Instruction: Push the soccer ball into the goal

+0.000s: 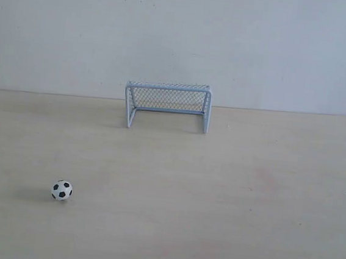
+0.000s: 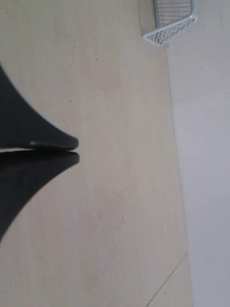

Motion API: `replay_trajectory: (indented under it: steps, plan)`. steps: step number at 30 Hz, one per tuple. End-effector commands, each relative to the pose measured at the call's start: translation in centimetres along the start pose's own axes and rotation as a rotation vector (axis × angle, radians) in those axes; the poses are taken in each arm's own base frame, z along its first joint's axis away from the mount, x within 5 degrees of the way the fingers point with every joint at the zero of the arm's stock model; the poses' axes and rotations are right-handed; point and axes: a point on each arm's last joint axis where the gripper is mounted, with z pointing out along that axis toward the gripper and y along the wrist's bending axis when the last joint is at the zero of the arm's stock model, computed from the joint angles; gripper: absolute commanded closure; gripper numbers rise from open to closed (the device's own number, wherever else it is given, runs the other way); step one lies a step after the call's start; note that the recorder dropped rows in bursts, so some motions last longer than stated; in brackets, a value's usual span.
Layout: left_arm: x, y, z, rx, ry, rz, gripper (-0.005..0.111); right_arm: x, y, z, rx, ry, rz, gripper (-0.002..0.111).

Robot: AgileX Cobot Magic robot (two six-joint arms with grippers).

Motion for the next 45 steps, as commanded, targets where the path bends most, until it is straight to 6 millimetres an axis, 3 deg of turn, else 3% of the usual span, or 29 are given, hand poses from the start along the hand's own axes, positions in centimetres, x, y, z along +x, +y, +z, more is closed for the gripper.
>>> replay_trajectory:
  steps: [1,18,20,22,24,29,36,45]
  plan:
    - [0.1,0.0,0.0,-0.001,-0.005,0.002,0.102,-0.1,0.0,0.0,0.006,-0.011,-0.005,0.109]
    - [0.1,0.0,0.0,0.003,-0.005,-0.01,0.102,-0.1,0.0,0.0,0.006,-0.011,-0.005,0.109]
    - [-1.5,-0.2,-0.5,0.013,-0.052,-0.032,0.102,-0.1,0.0,0.0,0.006,-0.011,-0.005,0.109]
    - [-4.4,-0.6,-2.0,0.035,-0.086,-0.041,0.102,-0.1,0.0,0.0,0.006,-0.011,-0.005,0.109]
    - [-5.3,-0.9,-2.9,0.051,-0.025,-0.034,0.102,-0.1,0.0,0.0,0.006,-0.011,-0.005,0.109]
    - [-5.8,-0.6,-3.0,0.026,-0.058,0.009,0.102,-0.1,0.0,0.0,0.006,-0.011,-0.005,0.109]
    - [-9.3,-0.4,-4.0,-0.009,-0.461,0.026,0.102,-0.1,0.0,0.0,0.006,-0.011,-0.005,0.109]
    - [-12.8,-0.1,-7.0,-0.01,-0.972,-0.065,0.102,-0.1,0.0,0.0,0.006,-0.011,-0.005,0.109]
